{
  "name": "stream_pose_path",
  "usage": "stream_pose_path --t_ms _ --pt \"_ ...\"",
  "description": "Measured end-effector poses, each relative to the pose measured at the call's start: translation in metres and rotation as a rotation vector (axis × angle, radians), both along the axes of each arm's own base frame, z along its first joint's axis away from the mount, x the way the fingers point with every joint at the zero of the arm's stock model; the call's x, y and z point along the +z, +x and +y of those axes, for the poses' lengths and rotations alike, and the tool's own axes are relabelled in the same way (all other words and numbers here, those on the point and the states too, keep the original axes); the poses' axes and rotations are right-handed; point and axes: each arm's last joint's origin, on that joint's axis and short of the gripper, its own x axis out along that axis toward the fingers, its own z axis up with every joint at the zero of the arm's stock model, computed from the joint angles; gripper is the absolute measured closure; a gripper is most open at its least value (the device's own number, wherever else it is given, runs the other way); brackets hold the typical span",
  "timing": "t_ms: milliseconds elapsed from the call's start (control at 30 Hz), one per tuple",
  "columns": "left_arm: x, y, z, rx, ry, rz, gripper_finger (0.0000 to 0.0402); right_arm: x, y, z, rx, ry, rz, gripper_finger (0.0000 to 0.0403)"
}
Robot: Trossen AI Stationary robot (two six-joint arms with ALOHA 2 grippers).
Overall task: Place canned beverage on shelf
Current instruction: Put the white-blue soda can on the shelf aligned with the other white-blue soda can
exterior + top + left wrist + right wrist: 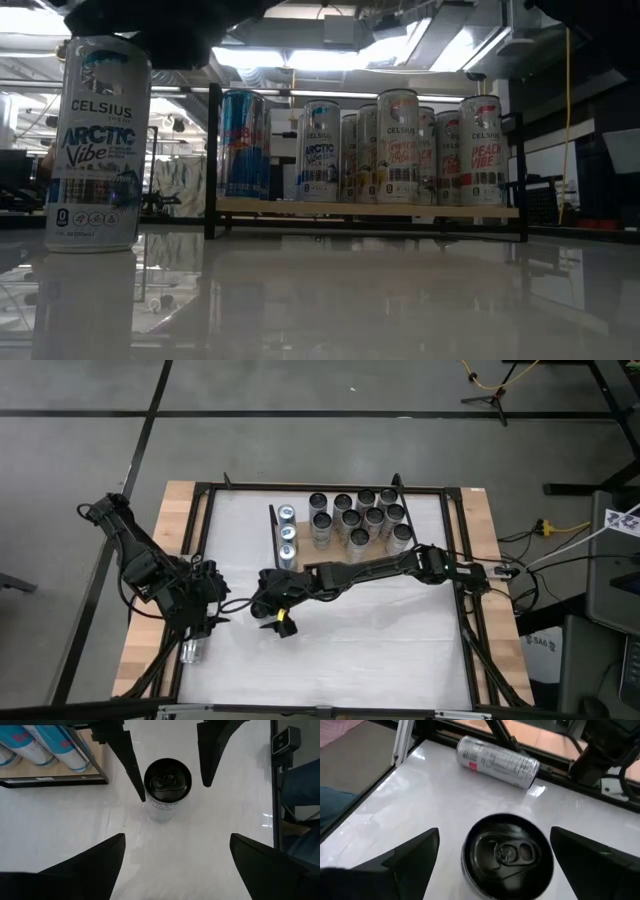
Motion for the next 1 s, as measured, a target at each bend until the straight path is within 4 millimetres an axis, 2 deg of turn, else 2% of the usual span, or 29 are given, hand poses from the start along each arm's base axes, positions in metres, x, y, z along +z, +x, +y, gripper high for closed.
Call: stream_pose_path --t_ms 600,1000 --pt "0.0002 0.0003 0.0004 0.007 0.011 -0.011 0.0052 -0.0062 -0.0008 0.0007 0.002 -0.009 0.037 0.0032" --pt "0.0003 0.0005 0.0007 0.014 0.02 -0.02 0.0052 -0.0095 0.0006 0.0008 0.002 -0.009 0.037 0.013"
